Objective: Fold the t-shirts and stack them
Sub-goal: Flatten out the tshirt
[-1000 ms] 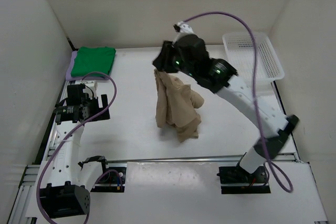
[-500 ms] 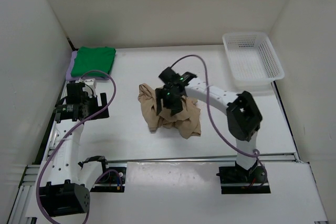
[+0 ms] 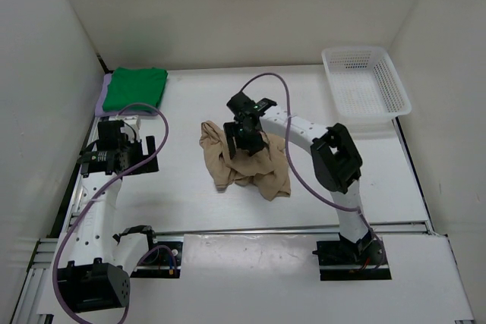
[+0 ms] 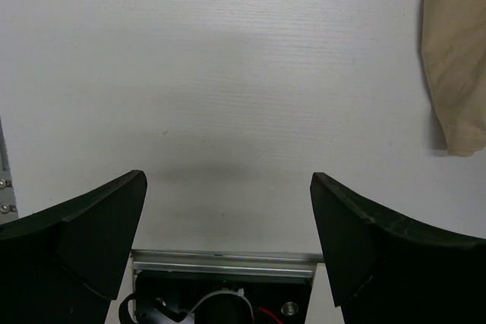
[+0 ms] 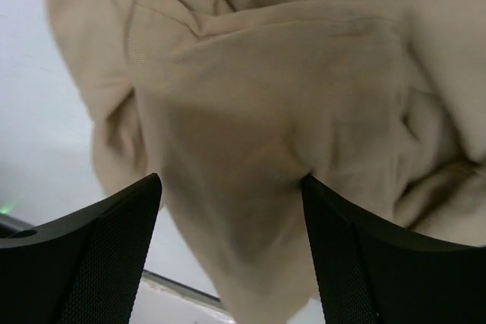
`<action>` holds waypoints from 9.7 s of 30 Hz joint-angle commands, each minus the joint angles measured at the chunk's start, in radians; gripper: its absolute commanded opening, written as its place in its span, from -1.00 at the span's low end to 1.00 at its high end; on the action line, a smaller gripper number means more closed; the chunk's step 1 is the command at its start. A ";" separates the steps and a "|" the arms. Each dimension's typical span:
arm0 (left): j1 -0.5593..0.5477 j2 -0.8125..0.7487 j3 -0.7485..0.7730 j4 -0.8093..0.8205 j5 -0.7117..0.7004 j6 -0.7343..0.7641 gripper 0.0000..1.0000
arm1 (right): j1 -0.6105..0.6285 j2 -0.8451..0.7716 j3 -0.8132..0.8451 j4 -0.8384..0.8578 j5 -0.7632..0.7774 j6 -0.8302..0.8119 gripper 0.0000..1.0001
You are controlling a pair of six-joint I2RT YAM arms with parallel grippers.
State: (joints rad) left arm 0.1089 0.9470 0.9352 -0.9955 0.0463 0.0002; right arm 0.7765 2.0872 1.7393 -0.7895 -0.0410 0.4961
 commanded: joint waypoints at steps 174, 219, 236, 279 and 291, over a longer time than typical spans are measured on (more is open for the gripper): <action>0.034 0.397 0.388 0.026 -0.146 0.000 -0.79 | -0.128 -0.918 -1.025 0.225 0.105 0.412 -1.00; 0.012 0.943 0.514 0.222 0.075 0.000 0.62 | -0.129 -0.768 -1.015 0.299 -0.008 0.332 -1.00; -0.009 1.127 0.518 0.255 0.070 0.000 -0.08 | -0.178 -0.786 -1.035 0.299 -0.020 0.280 -0.83; 0.106 0.717 0.849 -0.121 0.119 0.000 -0.80 | -0.485 -0.537 -0.250 0.162 -0.068 0.128 -1.00; 0.014 0.616 1.006 0.080 0.056 0.000 -0.80 | -0.640 -0.777 -0.145 0.210 -0.122 0.147 -1.00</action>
State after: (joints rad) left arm 0.1394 1.6615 2.0403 -0.9855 0.1333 -0.0036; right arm 0.1287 1.3472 1.7012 -0.5560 -0.1379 0.6598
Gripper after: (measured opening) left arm 0.123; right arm 0.008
